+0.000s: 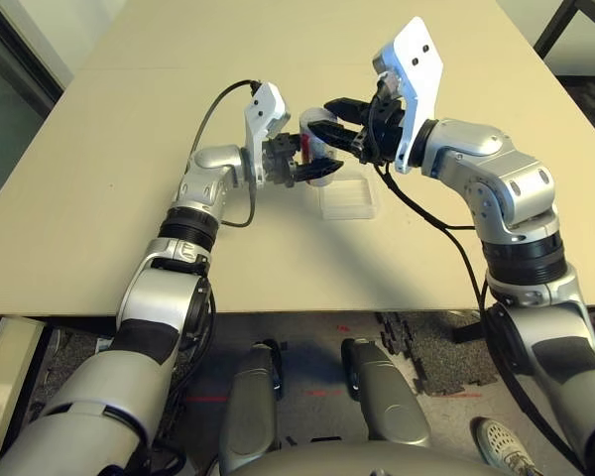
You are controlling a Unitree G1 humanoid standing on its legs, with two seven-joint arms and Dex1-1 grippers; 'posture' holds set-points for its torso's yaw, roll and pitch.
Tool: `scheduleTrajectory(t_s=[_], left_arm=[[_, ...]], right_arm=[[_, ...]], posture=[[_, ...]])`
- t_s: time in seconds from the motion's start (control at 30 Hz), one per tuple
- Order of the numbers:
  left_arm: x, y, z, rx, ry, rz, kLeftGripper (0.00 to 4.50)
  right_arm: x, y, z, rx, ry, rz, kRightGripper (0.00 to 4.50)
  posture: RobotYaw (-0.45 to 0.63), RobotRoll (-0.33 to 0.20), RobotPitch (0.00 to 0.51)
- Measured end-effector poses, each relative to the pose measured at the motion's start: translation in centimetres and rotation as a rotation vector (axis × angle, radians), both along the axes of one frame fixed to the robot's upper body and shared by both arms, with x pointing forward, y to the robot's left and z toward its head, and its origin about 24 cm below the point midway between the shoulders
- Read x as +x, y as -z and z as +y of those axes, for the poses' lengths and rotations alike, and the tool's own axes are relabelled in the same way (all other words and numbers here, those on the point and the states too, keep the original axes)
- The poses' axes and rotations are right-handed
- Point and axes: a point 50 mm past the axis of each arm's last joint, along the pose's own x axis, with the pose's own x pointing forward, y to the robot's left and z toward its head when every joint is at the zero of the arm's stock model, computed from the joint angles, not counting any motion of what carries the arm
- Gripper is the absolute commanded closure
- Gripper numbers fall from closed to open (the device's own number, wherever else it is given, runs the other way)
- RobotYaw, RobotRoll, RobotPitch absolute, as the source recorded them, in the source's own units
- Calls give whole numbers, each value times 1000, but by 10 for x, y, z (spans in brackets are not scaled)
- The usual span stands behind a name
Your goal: Pour the medicine from the bottle into the box.
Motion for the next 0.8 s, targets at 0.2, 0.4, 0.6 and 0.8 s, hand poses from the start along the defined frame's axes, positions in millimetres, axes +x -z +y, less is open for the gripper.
scheduleTrajectory(t_s=[0.2, 0.4, 0.6, 0.8], left_arm=[[0, 0, -1, -1, -3, 0, 1730], [0, 0, -2, -3, -1, 1, 1730], [0, 0, -2, -3, 0, -6, 1730], [0, -1, -3, -5, 4, -13, 1730]], right_arm=[[-1, 1, 3, -3, -22, -1, 3052], [0, 2, 2, -2, -22, 8, 868], [2, 4, 2, -3, -17, 22, 0], [2, 5, 2, -2, -16, 26, 0]], posture=[[-193, 0, 167], [-195, 0, 164], [-194, 0, 163], [-191, 0, 164]])
